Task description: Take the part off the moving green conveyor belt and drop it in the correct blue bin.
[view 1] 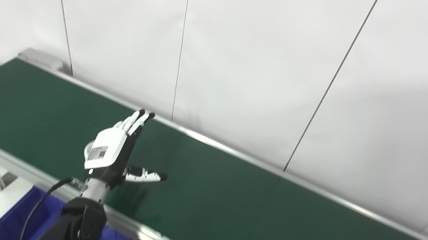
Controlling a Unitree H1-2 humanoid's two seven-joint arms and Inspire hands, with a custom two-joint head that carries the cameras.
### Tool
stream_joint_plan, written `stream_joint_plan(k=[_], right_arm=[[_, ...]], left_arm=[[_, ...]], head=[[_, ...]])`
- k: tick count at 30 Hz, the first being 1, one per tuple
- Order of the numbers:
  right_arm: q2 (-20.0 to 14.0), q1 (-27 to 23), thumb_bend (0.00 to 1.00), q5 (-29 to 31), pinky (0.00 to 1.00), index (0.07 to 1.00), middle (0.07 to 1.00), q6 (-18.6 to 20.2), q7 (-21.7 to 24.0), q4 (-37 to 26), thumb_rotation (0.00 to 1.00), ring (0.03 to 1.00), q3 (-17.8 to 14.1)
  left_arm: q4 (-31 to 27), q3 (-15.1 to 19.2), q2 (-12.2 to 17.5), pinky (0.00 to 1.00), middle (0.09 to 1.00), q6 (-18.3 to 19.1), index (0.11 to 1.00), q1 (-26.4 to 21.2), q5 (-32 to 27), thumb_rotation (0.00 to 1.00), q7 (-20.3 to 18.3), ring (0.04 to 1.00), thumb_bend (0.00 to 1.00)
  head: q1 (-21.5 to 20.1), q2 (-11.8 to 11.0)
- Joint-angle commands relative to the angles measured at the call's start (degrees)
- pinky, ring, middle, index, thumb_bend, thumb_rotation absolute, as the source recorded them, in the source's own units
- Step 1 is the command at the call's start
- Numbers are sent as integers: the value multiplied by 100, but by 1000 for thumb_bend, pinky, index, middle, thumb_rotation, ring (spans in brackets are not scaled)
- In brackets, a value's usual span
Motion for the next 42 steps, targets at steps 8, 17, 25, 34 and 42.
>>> stream_joint_plan(k=[8,17,25,34,42], right_arm=[[16,-15,969,91,689,849,839,-352,-54,-91,186,814,-20],[-12,0,962,78,677,851,840,-374,-57,-117,200,809,-3],[-2,20,961,66,680,850,841,-319,-64,-153,195,814,-9],[9,20,962,100,673,848,839,-381,-72,-154,190,811,-10],[-3,35,957,36,674,852,841,-320,-61,-200,205,812,1]], left_arm=[[-39,132,144,947,980,284,941,-192,-30,173,397,962,781],[-6,65,236,954,988,704,944,-177,34,16,271,969,787],[309,-126,321,954,993,1001,946,-202,34,16,140,971,799],[674,-395,293,917,993,1228,937,-251,-78,0,-104,951,797],[970,-461,231,616,887,966,881,-312,-455,0,-34,737,674]], head=[[-12,3],[-20,29],[-18,36],[-25,57],[-30,68]])
